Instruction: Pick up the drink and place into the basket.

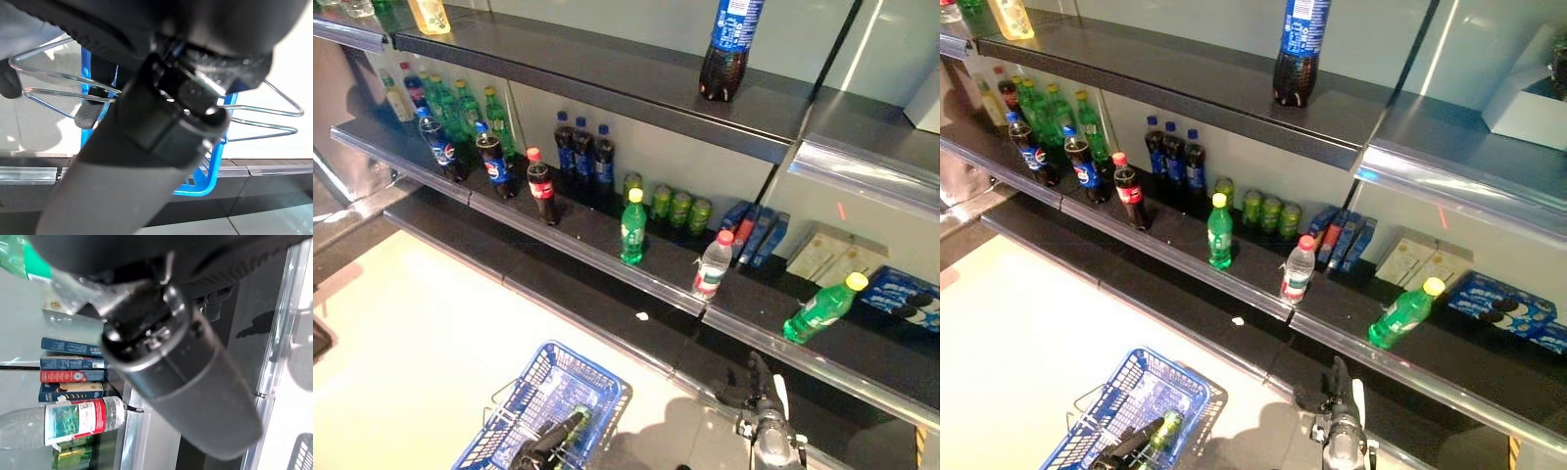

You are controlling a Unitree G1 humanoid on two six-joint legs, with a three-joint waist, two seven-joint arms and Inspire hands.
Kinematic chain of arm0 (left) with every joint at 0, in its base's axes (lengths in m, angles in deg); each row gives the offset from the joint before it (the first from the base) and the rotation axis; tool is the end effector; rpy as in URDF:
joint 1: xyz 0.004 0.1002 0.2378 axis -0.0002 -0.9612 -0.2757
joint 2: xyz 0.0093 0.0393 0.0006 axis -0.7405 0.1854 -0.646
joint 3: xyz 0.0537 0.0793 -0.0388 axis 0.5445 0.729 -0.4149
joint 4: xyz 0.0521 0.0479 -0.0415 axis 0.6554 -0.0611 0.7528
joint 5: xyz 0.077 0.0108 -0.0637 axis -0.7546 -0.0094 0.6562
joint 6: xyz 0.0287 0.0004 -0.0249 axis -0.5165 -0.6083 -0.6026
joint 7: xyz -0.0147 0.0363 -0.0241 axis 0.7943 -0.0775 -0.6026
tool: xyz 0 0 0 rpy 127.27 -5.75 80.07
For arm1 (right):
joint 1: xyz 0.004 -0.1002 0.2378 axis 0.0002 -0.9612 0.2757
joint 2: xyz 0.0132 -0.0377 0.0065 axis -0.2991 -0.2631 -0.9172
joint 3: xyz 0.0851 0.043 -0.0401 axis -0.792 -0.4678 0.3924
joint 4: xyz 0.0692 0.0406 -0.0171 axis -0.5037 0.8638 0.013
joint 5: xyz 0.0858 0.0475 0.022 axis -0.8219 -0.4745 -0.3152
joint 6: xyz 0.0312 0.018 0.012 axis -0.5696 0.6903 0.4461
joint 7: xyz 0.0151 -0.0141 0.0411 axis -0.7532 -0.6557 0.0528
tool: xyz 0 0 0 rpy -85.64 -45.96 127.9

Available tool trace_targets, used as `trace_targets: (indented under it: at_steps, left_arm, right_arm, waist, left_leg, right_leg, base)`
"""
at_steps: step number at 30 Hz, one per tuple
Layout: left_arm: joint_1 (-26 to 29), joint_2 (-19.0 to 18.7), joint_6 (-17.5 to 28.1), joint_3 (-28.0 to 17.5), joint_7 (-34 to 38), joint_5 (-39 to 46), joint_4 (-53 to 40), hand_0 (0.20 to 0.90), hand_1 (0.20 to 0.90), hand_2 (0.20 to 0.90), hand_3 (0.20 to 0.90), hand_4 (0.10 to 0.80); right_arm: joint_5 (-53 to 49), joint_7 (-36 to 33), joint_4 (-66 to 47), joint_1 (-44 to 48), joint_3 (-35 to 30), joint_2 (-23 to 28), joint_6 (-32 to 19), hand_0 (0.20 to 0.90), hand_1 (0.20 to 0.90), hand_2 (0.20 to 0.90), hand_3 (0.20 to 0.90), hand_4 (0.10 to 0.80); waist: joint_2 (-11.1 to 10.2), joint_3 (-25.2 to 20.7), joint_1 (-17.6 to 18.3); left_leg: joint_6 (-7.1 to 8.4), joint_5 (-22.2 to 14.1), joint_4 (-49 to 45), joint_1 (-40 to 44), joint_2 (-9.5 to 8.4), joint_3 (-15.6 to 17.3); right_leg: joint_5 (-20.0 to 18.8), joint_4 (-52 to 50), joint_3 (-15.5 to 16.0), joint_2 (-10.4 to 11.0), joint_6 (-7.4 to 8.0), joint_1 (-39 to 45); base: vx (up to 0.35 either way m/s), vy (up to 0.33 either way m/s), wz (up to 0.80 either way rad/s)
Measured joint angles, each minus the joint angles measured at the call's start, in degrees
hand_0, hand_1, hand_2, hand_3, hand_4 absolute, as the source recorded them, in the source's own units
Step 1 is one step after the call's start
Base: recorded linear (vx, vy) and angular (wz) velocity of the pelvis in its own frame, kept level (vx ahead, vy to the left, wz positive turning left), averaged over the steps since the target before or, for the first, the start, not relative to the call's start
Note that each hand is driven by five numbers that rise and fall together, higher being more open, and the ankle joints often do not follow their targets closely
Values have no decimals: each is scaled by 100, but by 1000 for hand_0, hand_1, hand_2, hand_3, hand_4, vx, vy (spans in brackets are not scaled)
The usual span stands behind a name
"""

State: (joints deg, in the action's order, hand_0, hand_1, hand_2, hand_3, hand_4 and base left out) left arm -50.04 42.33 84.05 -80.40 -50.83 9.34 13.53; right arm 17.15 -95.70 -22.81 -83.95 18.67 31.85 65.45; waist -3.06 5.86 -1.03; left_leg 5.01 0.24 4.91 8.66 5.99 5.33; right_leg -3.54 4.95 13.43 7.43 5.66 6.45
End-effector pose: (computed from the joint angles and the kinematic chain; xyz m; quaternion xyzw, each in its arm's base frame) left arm 0.0619 0.2108 -0.1129 -0.3101 0.4484 0.2630 0.7960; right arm 0.1175 -0.1816 -0.0645 -0.1160 0.3102 -0.1608 0.9298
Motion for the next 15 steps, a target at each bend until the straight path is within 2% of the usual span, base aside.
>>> trace_targets:
  at_steps: [9,15]
  left_arm:
    - [1,8,-60,18,77,1,-40,300,300,300,200,100]
    - [-76,12,-122,24,99,0,-215,300,300,300,200,100]
  right_arm:
    - [-6,0,-147,-134,40,256,267,900,900,900,900,800]
    - [-28,22,-1074,-289,51,482,432,900,900,900,900,800]
  waist:
    - [5,2,130]
    - [42,18,145]
  left_leg:
    - [-2,-1,0,8,10,153]
    - [-3,0,-1,-2,18,228]
  right_leg:
    - [-35,20,-135,-7,-7,-85]
    - [-96,11,-270,-28,-16,-165]
  base:
    - [-7,0,-9]
    - [-23,2,-10]
